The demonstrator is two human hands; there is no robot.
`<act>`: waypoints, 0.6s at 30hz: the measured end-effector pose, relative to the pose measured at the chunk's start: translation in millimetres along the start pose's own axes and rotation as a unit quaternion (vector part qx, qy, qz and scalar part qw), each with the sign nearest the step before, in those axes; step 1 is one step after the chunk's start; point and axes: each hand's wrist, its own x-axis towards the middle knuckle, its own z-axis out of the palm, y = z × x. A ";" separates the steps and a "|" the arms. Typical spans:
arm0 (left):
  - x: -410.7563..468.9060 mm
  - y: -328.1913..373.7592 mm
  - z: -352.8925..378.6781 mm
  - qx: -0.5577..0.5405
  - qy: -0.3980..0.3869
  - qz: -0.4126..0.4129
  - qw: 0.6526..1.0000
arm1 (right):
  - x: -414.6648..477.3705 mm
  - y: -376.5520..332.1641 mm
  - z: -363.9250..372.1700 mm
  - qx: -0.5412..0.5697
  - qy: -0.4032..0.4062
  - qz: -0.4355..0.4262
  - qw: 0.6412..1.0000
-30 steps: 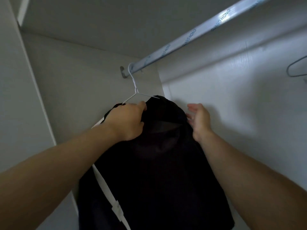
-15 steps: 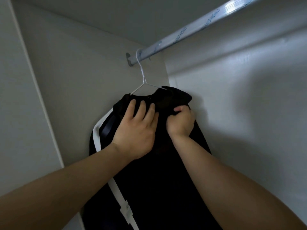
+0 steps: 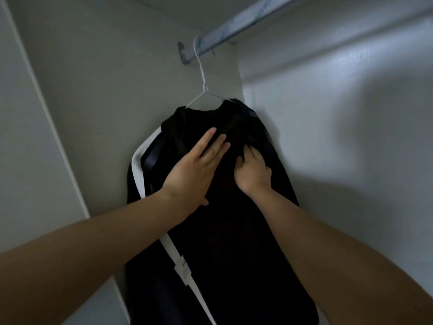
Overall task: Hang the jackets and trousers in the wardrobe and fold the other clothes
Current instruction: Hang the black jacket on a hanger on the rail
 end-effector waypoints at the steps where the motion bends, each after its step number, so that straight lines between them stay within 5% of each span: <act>1: -0.8 1.4 0.4 -0.007 0.003 0.000 1.000 | -0.9 0.0 -5.2 0.006 0.008 -0.008 1.000; 4: -3.3 7.3 -3.3 -0.078 0.076 0.021 0.994 | -8.8 6.4 -24.2 0.029 0.099 -0.037 0.994; 8: -5.6 29.8 -29.5 -0.198 0.165 0.120 0.959 | -26.9 24.2 -54.0 0.121 0.125 0.040 0.984; 13: 4.8 68.7 -95.4 -0.420 0.152 0.049 0.893 | -90.0 44.9 -124.1 0.175 0.167 0.109 0.964; 15: 5.8 84.5 -130.2 -0.527 0.116 -0.012 0.842 | -130.9 53.1 -164.1 0.181 0.187 0.135 0.956; 18: 1.2 105.9 -189.3 -0.734 0.091 -0.033 0.672 | -192.0 61.5 -230.9 0.179 0.223 0.166 0.944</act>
